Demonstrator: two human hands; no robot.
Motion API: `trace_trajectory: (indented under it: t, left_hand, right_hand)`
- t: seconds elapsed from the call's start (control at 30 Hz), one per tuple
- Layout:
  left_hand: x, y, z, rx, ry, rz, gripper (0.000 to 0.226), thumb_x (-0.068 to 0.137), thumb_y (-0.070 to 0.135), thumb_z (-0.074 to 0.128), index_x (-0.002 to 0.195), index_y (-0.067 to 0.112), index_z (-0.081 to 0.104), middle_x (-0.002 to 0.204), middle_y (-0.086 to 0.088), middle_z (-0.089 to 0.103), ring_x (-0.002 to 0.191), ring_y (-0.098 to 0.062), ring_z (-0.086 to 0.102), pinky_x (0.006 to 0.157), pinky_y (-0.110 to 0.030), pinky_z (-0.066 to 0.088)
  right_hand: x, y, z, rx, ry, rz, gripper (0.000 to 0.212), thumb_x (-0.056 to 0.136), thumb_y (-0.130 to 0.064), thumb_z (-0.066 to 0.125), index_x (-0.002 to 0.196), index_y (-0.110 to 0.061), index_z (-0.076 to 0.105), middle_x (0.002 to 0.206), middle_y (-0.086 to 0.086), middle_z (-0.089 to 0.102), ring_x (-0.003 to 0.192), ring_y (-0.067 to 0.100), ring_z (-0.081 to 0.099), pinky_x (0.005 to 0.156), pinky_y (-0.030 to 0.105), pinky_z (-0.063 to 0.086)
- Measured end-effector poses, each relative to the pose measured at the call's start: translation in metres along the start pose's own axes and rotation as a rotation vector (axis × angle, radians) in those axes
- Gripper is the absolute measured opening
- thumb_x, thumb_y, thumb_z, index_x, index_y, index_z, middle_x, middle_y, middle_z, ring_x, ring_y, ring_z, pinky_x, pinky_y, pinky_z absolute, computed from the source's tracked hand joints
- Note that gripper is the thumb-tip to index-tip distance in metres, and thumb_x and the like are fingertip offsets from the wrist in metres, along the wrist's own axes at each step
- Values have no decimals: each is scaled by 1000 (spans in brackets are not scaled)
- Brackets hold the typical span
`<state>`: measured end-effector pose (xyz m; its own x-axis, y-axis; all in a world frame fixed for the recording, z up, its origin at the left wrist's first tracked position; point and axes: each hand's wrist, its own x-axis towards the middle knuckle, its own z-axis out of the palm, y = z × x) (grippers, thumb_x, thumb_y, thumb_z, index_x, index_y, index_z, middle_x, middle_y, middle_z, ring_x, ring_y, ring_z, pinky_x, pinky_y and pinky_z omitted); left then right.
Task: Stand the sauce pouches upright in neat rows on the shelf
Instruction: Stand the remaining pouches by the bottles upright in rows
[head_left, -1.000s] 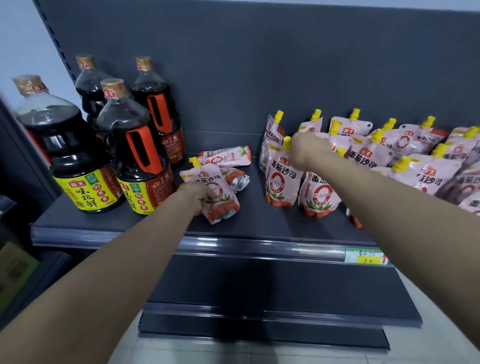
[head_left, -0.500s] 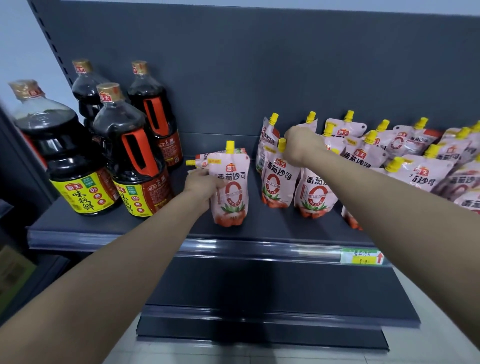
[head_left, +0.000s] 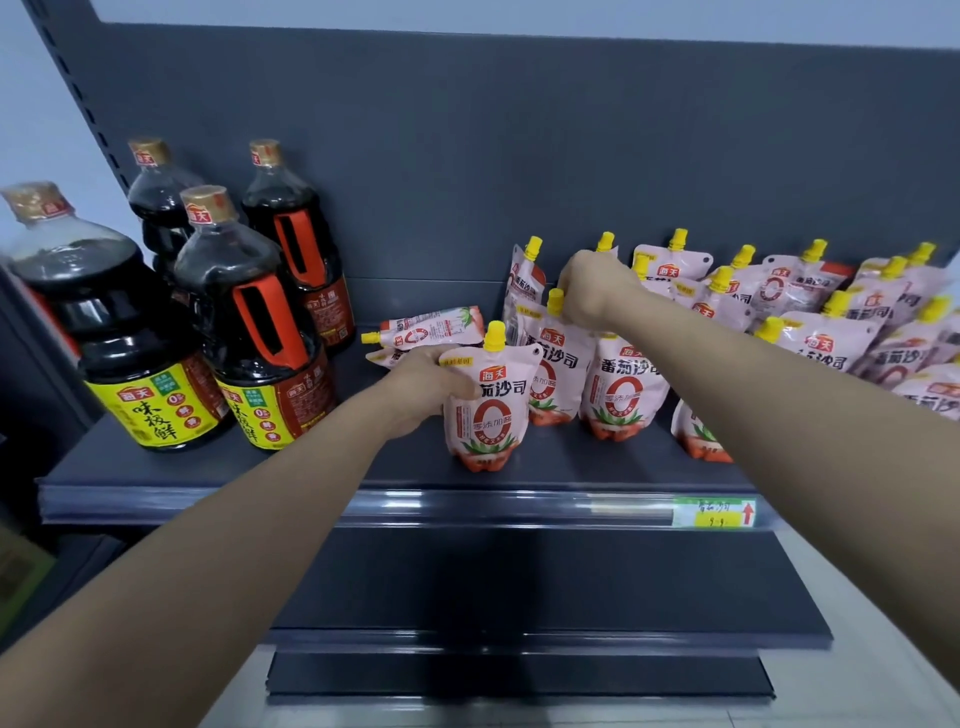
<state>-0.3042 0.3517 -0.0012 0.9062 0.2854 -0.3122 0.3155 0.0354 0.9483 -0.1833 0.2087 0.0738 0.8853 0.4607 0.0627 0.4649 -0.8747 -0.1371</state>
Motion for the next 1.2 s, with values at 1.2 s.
trace_trajectory:
  t: [1.2]
  left_hand:
    - [89,-6,-54,-390,489,-412,30,86,3,60,116,6,61,128,-15,60,109,-29,60,83,-35,50]
  right_hand:
    - [133,-133,30,-291,-384,-644,42,90,-22,64,127,-4,60,129,12,60,121,30,56,91,30,44]
